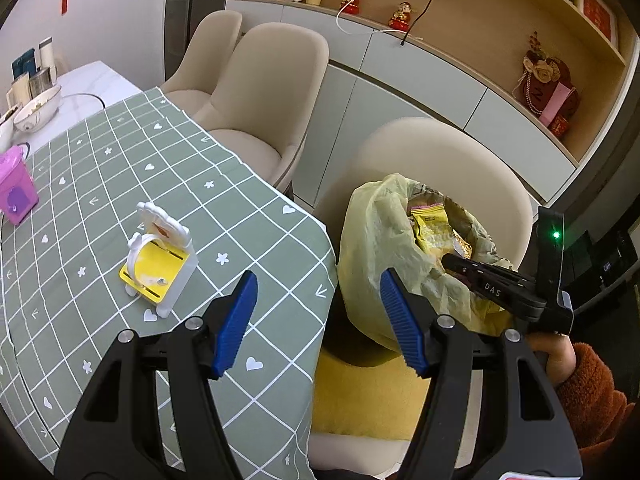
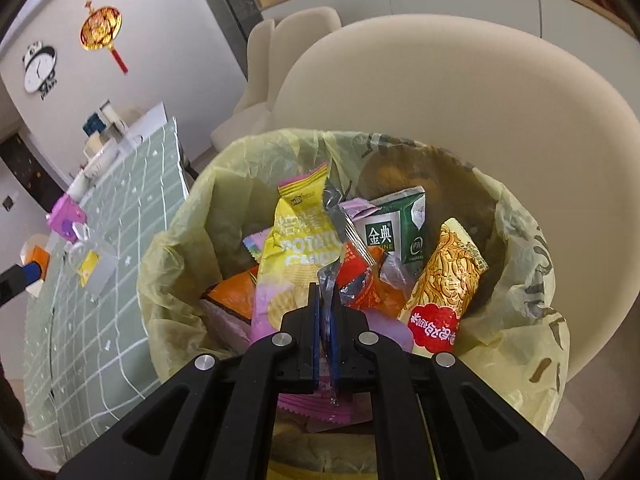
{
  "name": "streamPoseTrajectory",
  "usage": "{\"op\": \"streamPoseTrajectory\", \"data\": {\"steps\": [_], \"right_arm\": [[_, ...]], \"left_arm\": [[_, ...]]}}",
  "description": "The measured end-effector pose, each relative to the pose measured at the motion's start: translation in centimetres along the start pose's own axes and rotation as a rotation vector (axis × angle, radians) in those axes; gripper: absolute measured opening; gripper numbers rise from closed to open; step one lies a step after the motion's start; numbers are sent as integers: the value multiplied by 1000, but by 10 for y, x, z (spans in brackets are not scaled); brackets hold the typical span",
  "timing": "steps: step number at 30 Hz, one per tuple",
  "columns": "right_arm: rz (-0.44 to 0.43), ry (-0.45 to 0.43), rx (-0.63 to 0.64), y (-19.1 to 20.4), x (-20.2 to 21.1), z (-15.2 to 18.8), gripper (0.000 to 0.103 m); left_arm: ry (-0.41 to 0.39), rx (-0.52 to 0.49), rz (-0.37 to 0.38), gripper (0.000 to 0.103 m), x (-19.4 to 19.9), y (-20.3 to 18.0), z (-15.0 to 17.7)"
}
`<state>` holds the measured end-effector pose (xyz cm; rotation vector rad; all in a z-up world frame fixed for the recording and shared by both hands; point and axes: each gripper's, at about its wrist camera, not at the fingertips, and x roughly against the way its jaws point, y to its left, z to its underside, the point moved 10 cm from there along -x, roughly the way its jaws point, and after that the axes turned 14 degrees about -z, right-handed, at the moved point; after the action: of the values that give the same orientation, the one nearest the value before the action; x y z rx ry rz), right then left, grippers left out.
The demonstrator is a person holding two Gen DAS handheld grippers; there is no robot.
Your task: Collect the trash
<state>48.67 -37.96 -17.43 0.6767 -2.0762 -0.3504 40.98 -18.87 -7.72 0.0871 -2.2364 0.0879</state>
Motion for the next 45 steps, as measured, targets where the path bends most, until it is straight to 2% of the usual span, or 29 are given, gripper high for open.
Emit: {"op": "streamPoseTrajectory", "data": {"steps": [4,5,13,16,20,27,31,38,43,45], "right_arm": [[-15,-37,6,4,12,-4,28],[-15,-41,13,4,14,-4,30],[48,-78,73,9,40,-4,33],[53,-100,70,12,54,-3,40],[40,-139,72,27,75,-2,41],[10,-207,120,84,105,13,41],[-1,-219,150,125,114,31,41],[19,-229,189,203,128,85,41],[50,-223,221,242,136,120,41],[64,-234,235,257,141,134,41]], "left_arm": [[-3,-3,-15,61,3,-4,1],[-6,-7,-20,61,3,-4,1],[-33,3,-63,61,6,-1,2],[-46,4,-86,65,9,1,2],[-60,-2,-88,70,18,2,6],[-126,-17,-81,79,47,16,16],[-165,-16,-88,81,70,41,29],[-227,-47,-129,81,123,87,65],[-305,-27,-213,81,160,117,92],[-312,-35,-210,81,170,123,106]]}}
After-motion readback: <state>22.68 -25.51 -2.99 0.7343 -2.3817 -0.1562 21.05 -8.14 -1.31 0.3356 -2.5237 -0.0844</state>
